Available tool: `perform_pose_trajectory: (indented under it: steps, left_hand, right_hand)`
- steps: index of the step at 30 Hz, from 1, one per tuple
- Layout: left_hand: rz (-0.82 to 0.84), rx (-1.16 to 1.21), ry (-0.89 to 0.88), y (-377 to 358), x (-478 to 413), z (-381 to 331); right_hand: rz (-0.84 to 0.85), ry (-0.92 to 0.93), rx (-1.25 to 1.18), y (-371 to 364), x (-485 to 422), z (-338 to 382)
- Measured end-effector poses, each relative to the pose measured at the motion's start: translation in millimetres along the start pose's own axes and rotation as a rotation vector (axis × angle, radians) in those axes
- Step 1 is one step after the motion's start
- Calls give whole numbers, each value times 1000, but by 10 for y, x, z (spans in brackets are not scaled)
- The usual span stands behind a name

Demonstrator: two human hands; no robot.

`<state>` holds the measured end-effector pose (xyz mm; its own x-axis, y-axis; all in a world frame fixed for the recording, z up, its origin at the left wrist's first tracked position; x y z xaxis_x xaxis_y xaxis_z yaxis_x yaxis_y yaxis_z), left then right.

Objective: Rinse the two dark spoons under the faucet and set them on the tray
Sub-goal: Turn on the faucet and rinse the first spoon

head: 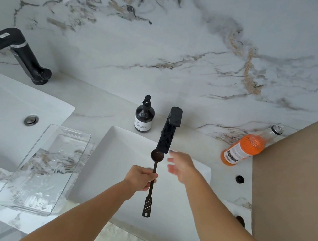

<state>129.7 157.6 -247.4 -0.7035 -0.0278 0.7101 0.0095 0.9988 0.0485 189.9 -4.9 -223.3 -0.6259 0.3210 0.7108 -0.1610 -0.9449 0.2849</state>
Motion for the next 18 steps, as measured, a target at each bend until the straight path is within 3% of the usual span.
perform_pose_trajectory:
  steps: [2,4,9,14,18]
  left_hand:
    - [-4,-3,-13,34,3,-28]
    - [-10,-17,-30,77,-3,-51]
    - [30,-56,-66,59,21,-128]
    - [11,-74,-46,93,9,-66]
    - [50,-74,-37,40,18,-39]
  right_hand:
    - [209,-26,-87,-331,111,-138]
    - [277,-6,-213,-526,161,-145]
    - [89,71,-195,-463,110,-19]
    - [297,-34,-235,-499,129,10]
    - [104,72,-82,-425,36,-29]
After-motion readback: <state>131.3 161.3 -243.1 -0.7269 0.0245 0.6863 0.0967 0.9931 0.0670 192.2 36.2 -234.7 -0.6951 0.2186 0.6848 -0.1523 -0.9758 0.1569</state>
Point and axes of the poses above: each hand's wrist, its own x-axis away from the middle knuckle, its own y-axis out of the back of the hand, z = x × y, the point moved 8 cm from there along -x, towards the middle knuckle, and after that the axes turned 7 degrees about -z, right-handed, at the moved point
